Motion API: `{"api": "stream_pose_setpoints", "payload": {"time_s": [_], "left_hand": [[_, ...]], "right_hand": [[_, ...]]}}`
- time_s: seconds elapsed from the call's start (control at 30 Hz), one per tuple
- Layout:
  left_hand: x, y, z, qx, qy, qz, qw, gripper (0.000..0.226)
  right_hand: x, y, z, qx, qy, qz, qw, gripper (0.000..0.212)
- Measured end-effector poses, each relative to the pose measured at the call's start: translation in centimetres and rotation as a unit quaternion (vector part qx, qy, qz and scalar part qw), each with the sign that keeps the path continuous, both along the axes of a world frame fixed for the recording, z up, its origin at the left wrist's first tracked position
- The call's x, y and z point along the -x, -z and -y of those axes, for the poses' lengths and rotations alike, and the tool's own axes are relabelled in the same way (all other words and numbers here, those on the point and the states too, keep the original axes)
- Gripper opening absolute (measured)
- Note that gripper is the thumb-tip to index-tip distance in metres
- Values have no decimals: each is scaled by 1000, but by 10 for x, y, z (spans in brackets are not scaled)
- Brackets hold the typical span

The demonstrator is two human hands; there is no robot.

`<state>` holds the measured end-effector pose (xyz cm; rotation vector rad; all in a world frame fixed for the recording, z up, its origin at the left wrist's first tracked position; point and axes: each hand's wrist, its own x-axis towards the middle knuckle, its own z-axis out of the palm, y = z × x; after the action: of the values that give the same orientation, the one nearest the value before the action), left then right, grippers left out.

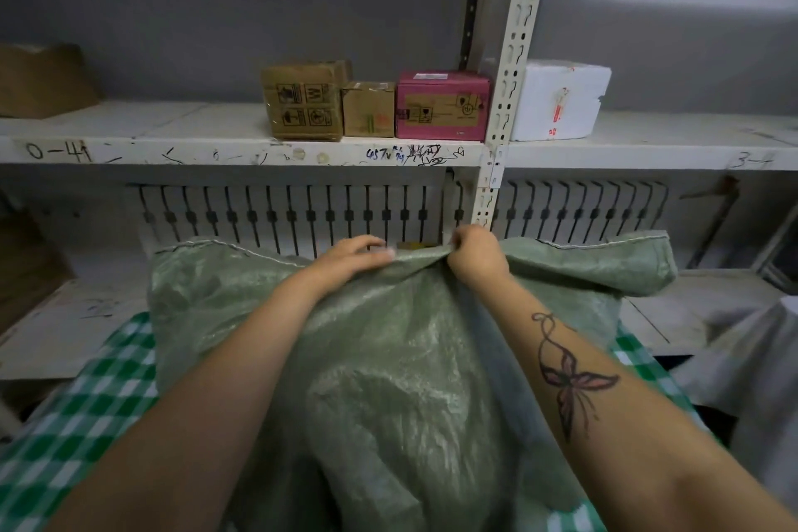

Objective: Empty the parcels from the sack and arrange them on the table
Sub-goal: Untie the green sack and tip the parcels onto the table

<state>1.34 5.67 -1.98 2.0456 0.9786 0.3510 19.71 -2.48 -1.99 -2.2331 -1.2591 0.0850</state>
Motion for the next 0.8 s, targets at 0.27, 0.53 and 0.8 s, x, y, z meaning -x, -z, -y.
{"api": "stream_pose_setpoints", "payload": {"time_s": [0.27, 0.53, 0.8], "left_hand": [[-18, 19, -9, -211, -24, -262, 942, 37], [-31, 22, 0, -327, -90, -255, 906, 25], [-38, -29, -9, -329, -220, 52, 917, 25]], "right_hand": [[8, 8, 8, 143, -101, -161, 971, 45], [11, 22, -3, 207, -79, 87, 971, 25], [17, -8, -22, -63, -16, 131, 989, 29]]}}
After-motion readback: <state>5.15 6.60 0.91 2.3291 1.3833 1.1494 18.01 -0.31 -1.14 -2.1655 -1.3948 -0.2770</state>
